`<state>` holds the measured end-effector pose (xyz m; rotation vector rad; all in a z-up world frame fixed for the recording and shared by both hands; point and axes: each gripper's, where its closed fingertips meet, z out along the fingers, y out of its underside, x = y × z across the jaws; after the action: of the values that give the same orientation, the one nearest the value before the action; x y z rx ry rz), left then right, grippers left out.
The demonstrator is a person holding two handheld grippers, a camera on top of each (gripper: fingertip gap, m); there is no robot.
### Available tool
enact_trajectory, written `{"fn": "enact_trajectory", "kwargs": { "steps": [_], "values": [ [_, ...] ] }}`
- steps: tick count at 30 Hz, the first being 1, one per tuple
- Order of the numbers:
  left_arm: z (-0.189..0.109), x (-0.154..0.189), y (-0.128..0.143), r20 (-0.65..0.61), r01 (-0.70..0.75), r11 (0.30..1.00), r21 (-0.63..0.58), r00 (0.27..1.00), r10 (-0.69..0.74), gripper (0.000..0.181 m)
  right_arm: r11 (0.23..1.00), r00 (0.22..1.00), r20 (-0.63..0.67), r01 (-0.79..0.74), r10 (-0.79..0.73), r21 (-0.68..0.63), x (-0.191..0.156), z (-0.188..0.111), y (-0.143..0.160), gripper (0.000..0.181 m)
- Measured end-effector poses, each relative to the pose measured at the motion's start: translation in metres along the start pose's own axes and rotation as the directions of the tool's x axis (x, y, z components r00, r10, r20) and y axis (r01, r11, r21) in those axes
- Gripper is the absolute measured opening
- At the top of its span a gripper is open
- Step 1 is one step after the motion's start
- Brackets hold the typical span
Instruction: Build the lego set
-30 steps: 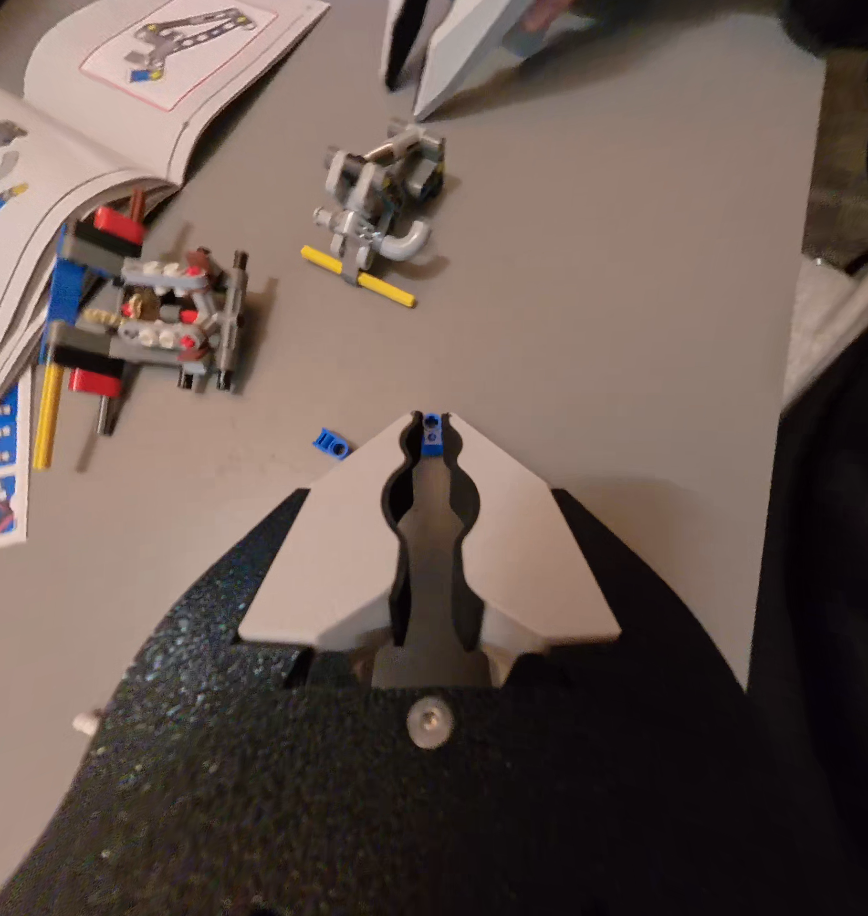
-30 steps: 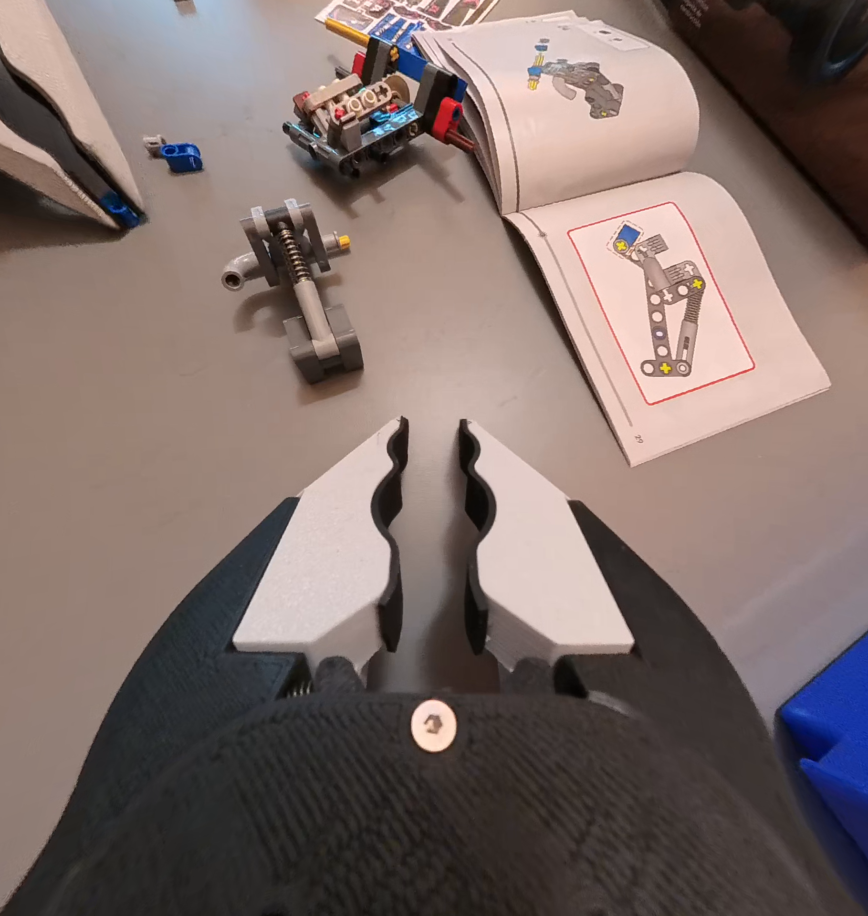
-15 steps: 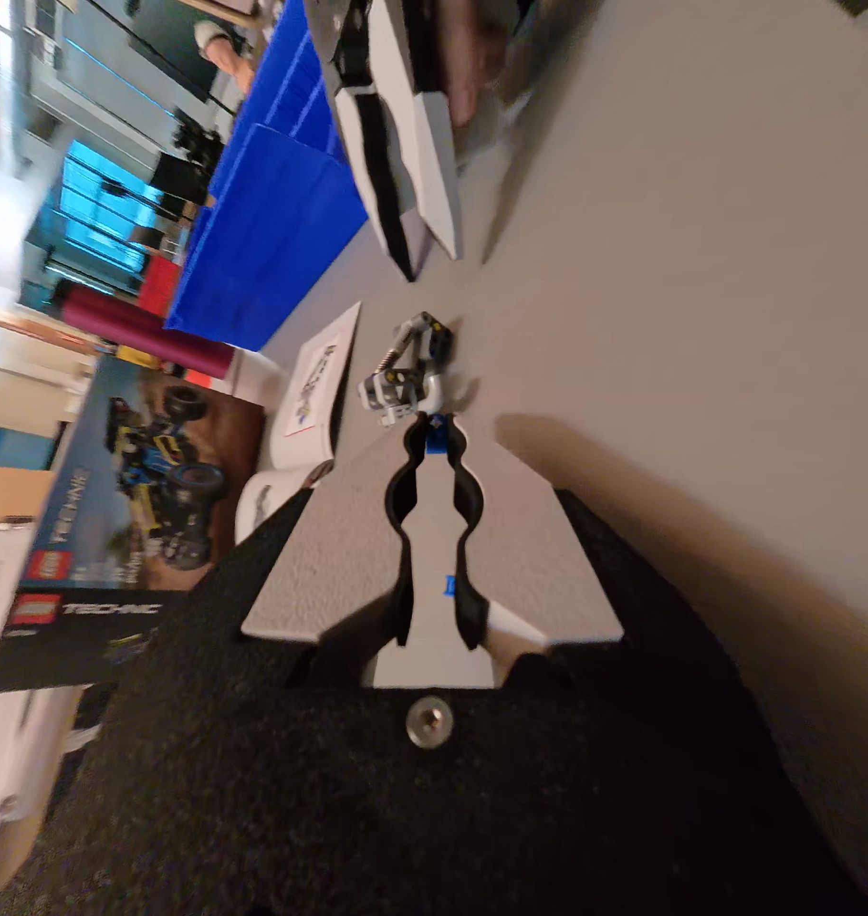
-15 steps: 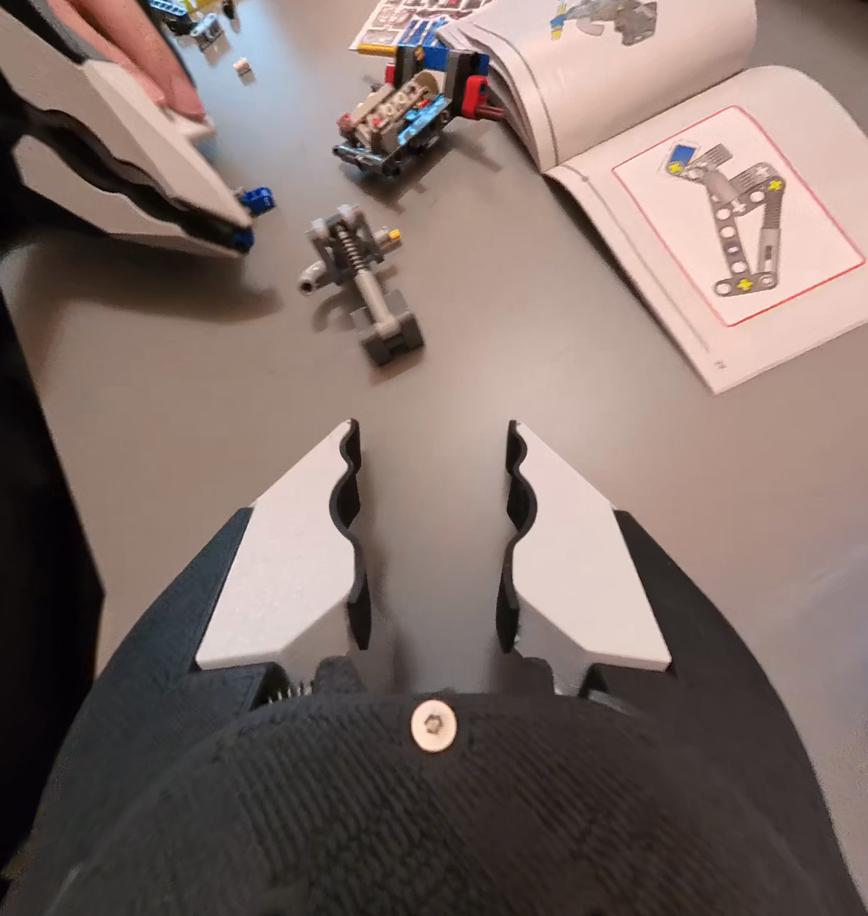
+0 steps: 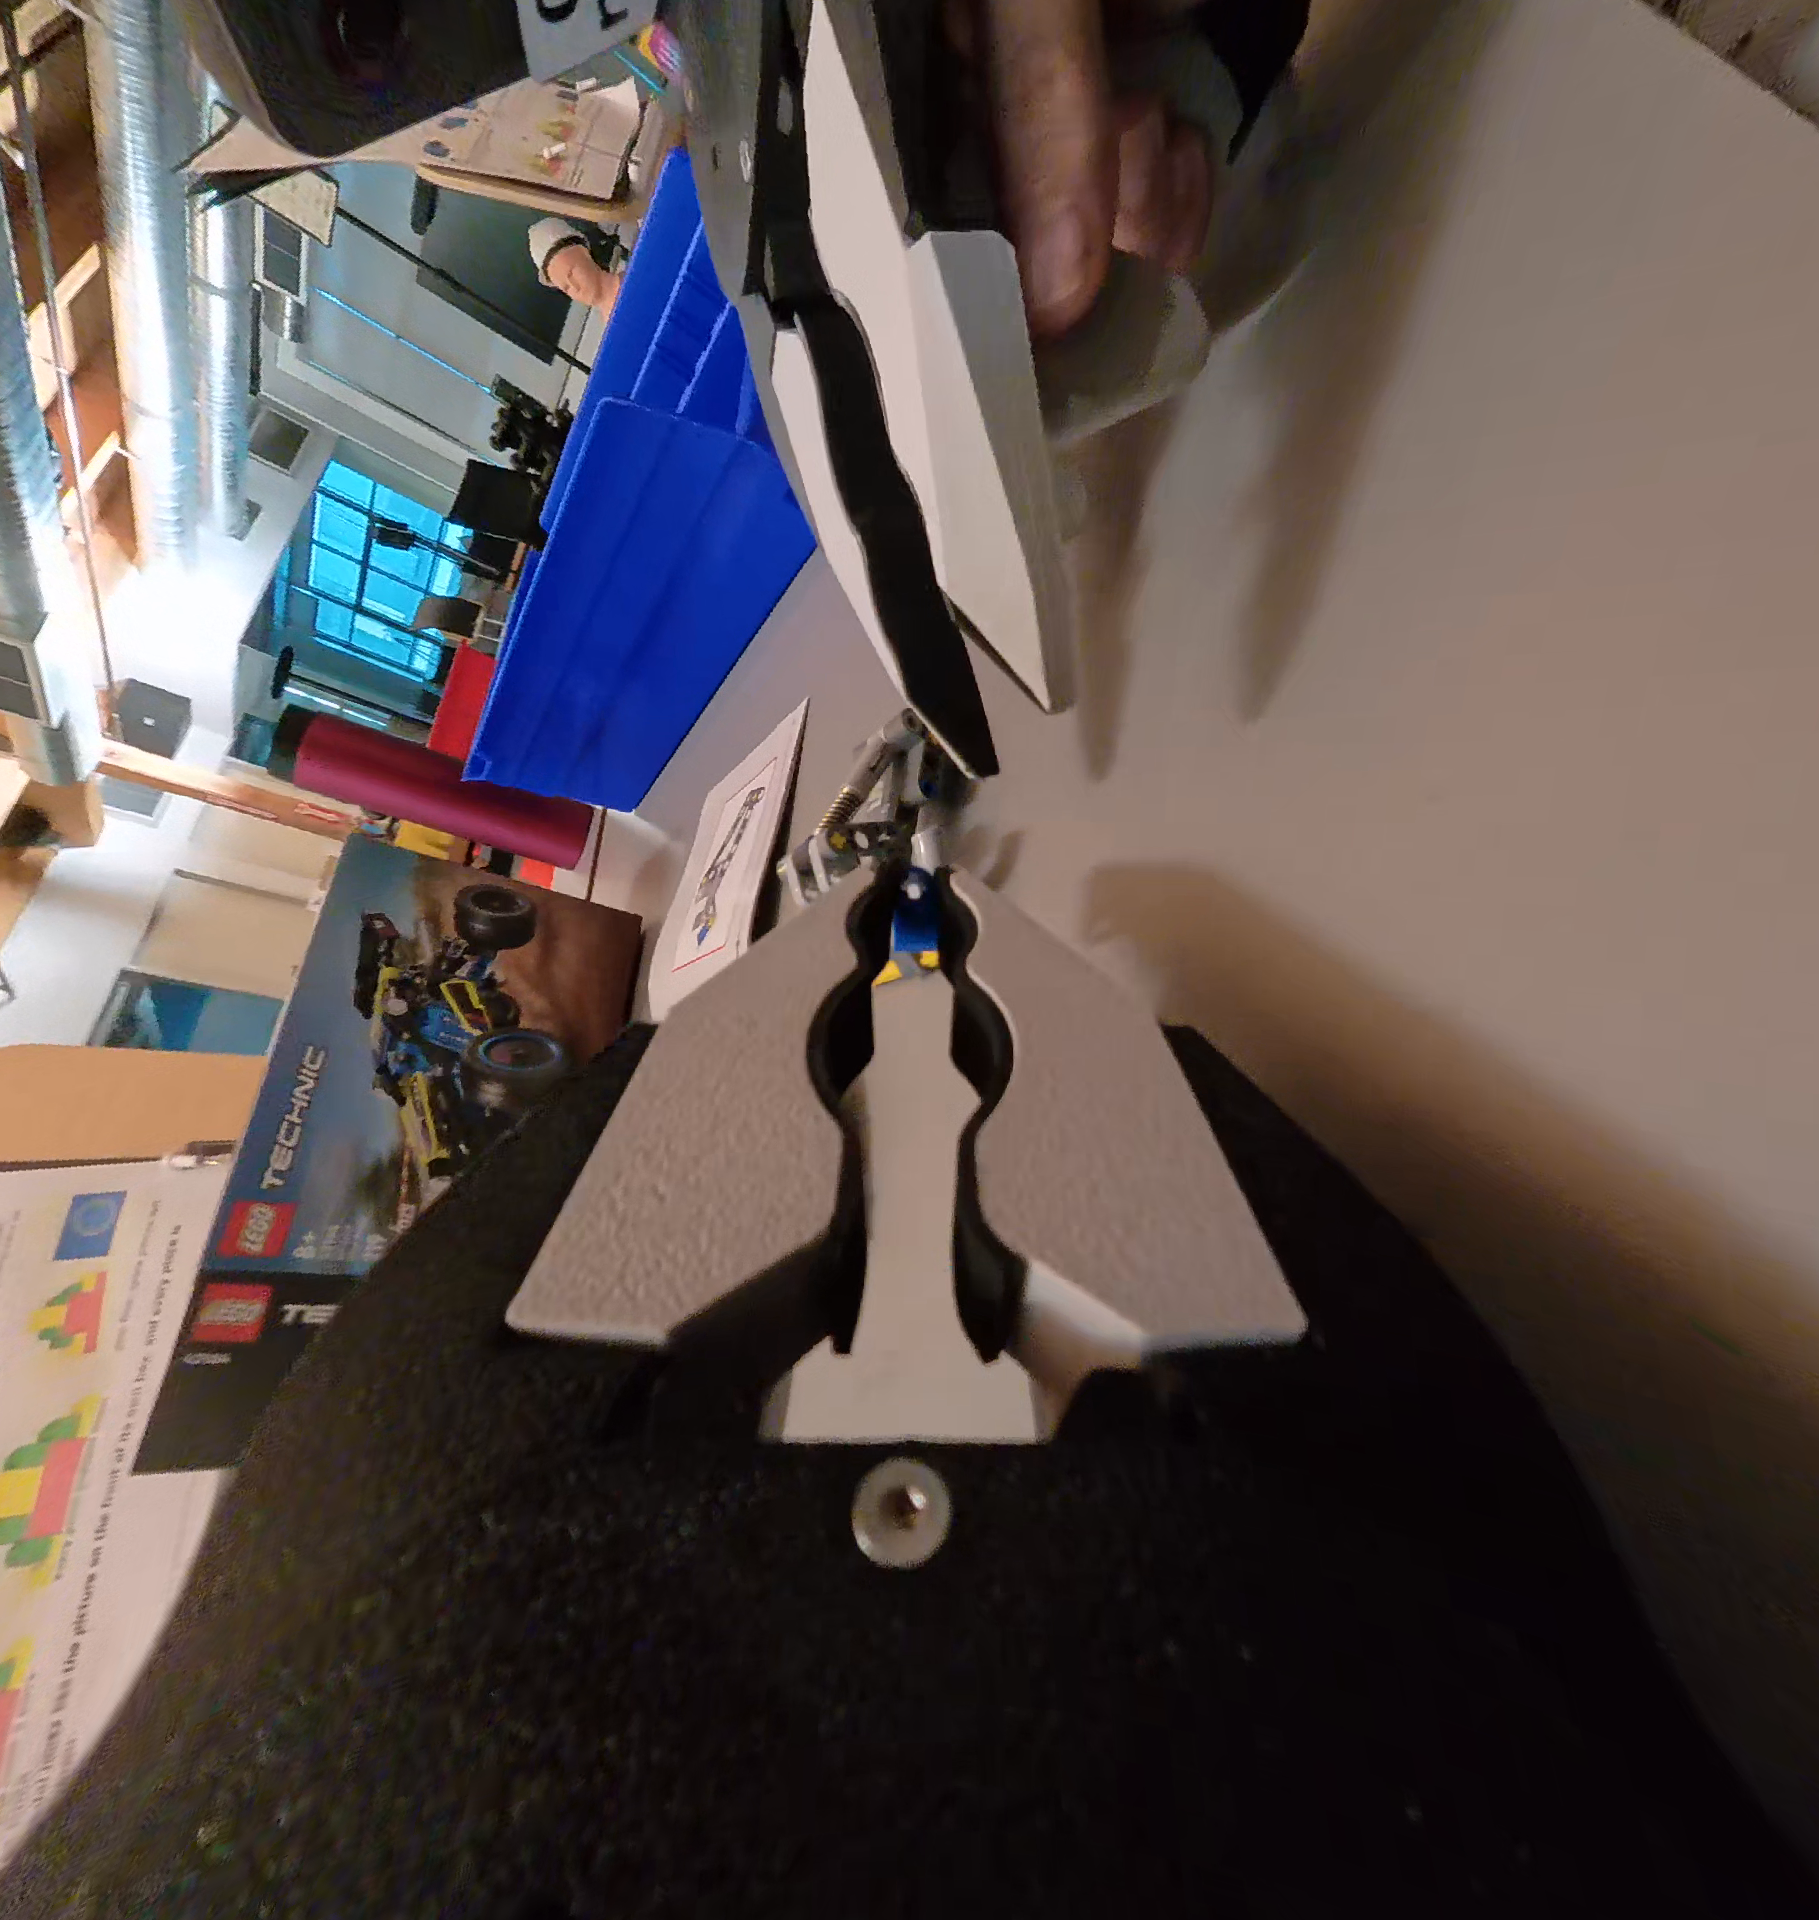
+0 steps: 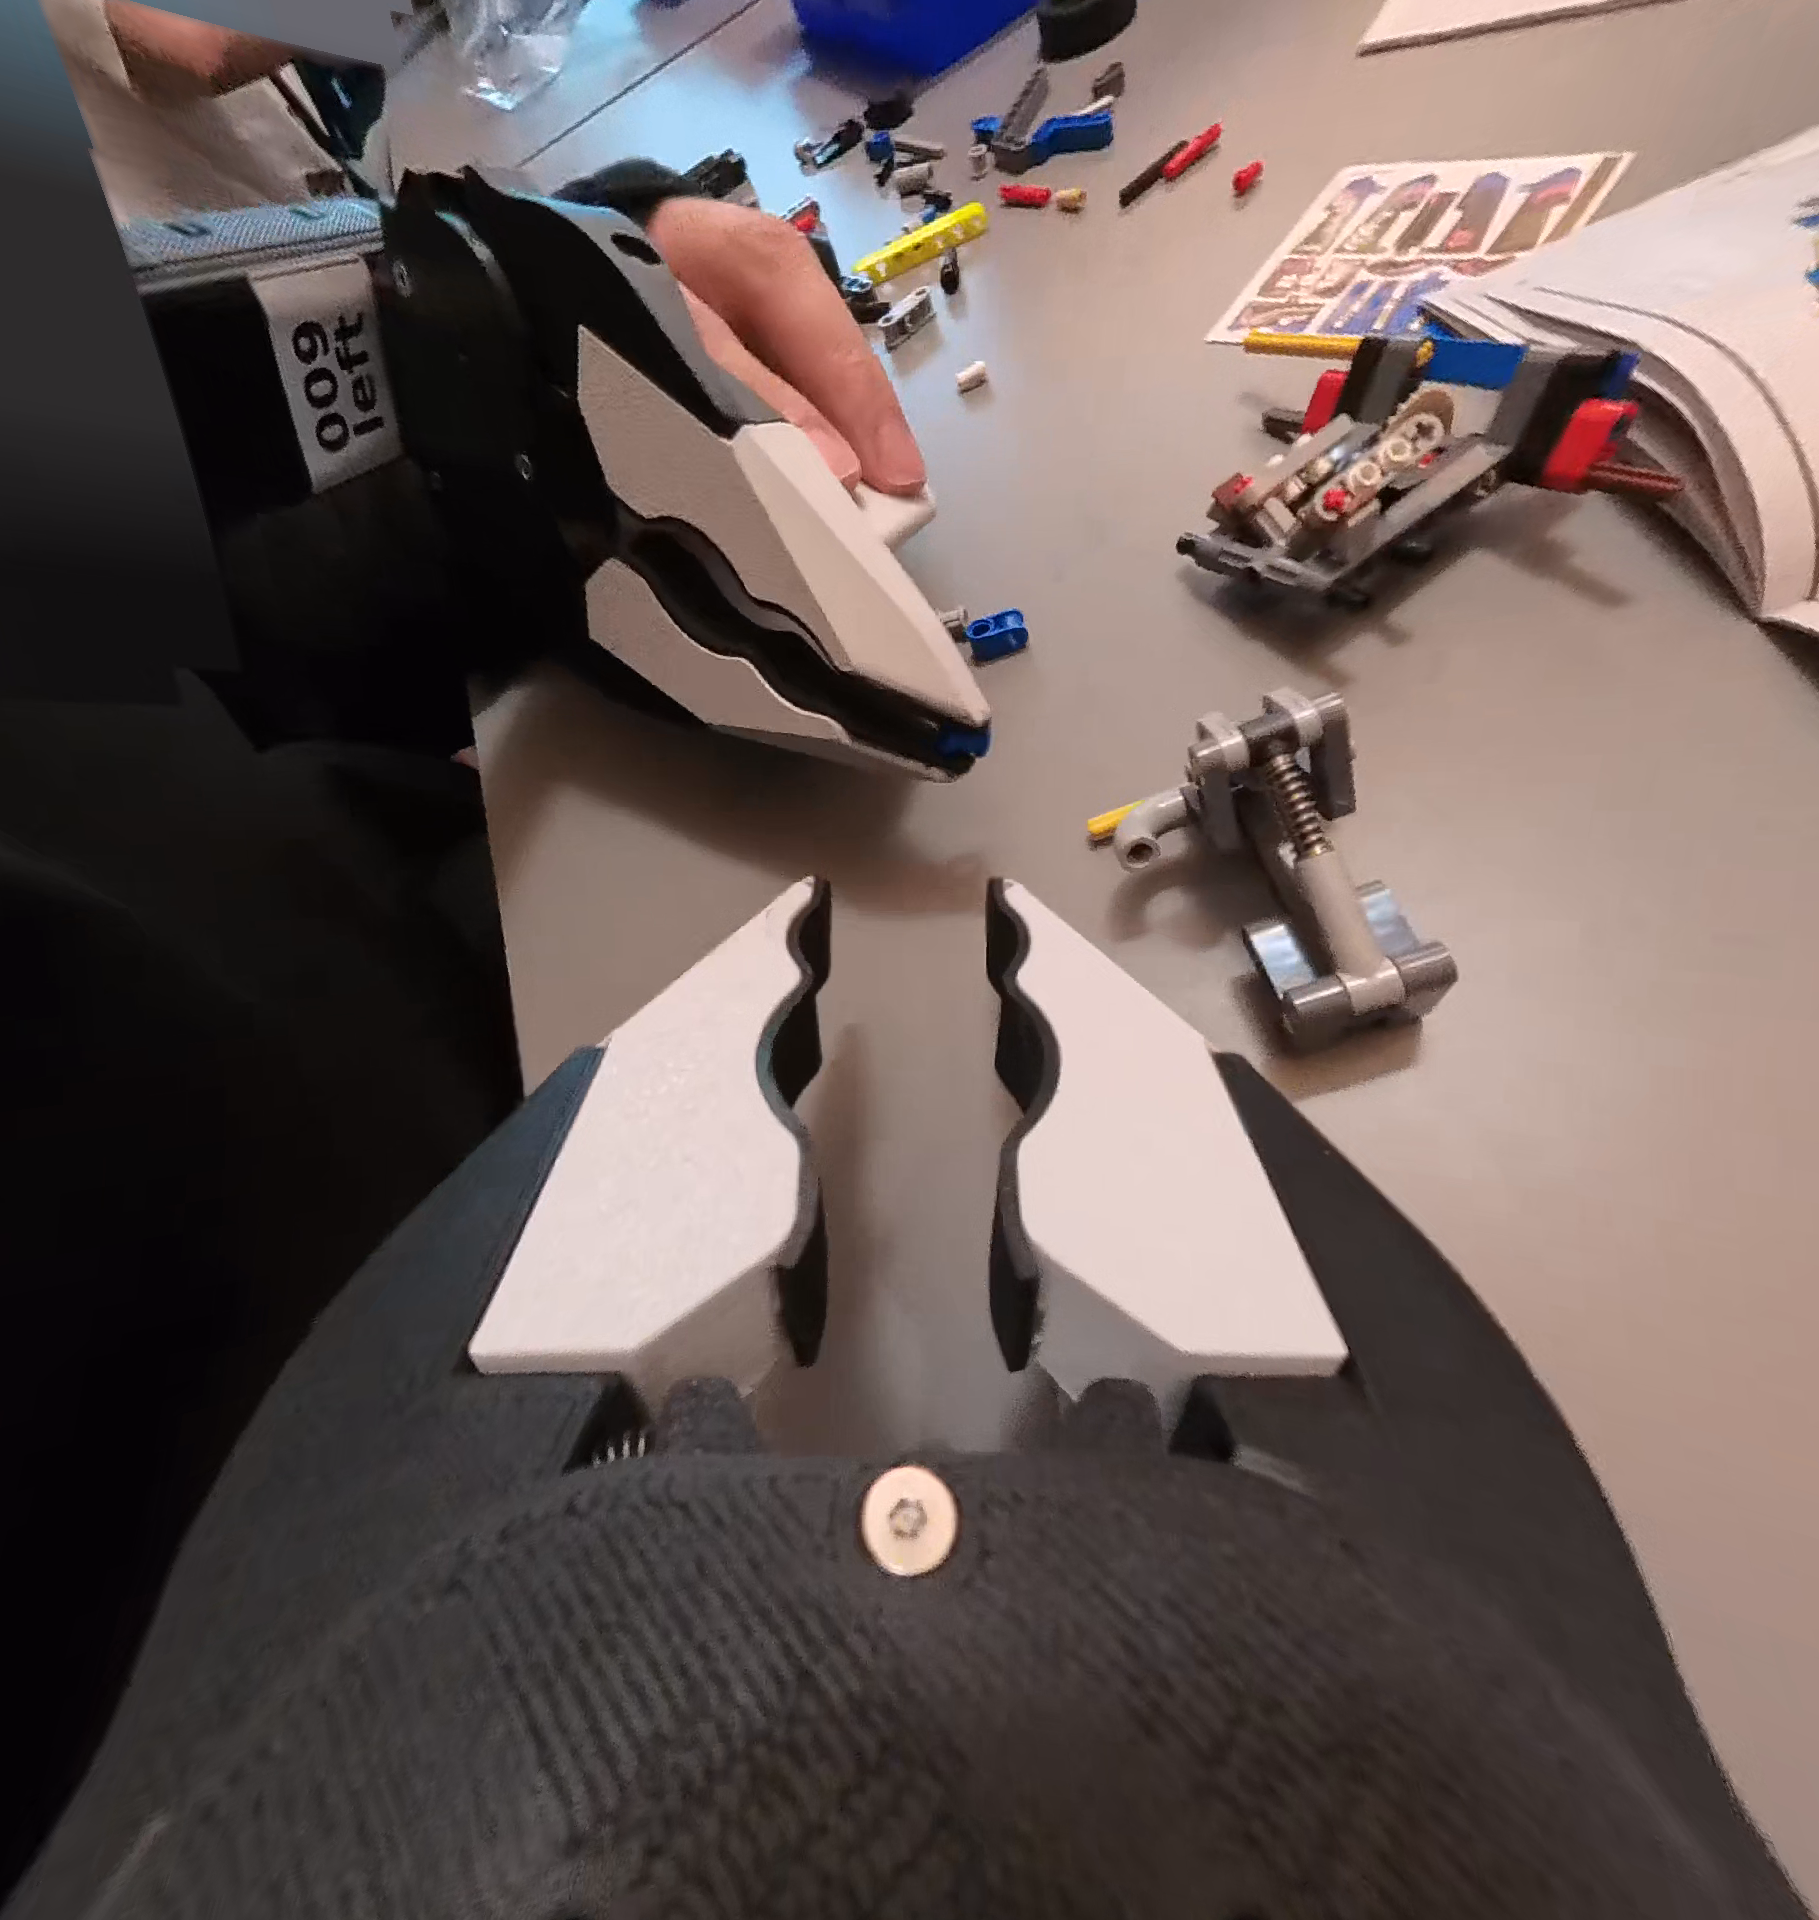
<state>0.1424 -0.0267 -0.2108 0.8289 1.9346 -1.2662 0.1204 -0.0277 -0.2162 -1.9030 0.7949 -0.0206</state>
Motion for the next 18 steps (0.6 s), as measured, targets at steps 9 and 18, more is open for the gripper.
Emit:
{"fn": "enact_trajectory", "kwargs": {
  "steps": [9, 18],
  "values": [
    [0.001, -0.001, -0.010, 0.044, -0.069, 0.998, 0.009, 0.997, 0.069, 0.004, 1.000, 0.999, 0.043, -0.010, 0.009, 0.025, -0.005, 0.005, -0.005, 0.014],
    [0.005, 0.005, -0.013, 0.038, -0.094, 0.995, 0.016, 0.995, 0.093, 0.004, 1.000, 0.998, 0.062, -0.025, 0.026, -0.011, -0.005, 0.008, -0.001, 0.013]
  ]
}}
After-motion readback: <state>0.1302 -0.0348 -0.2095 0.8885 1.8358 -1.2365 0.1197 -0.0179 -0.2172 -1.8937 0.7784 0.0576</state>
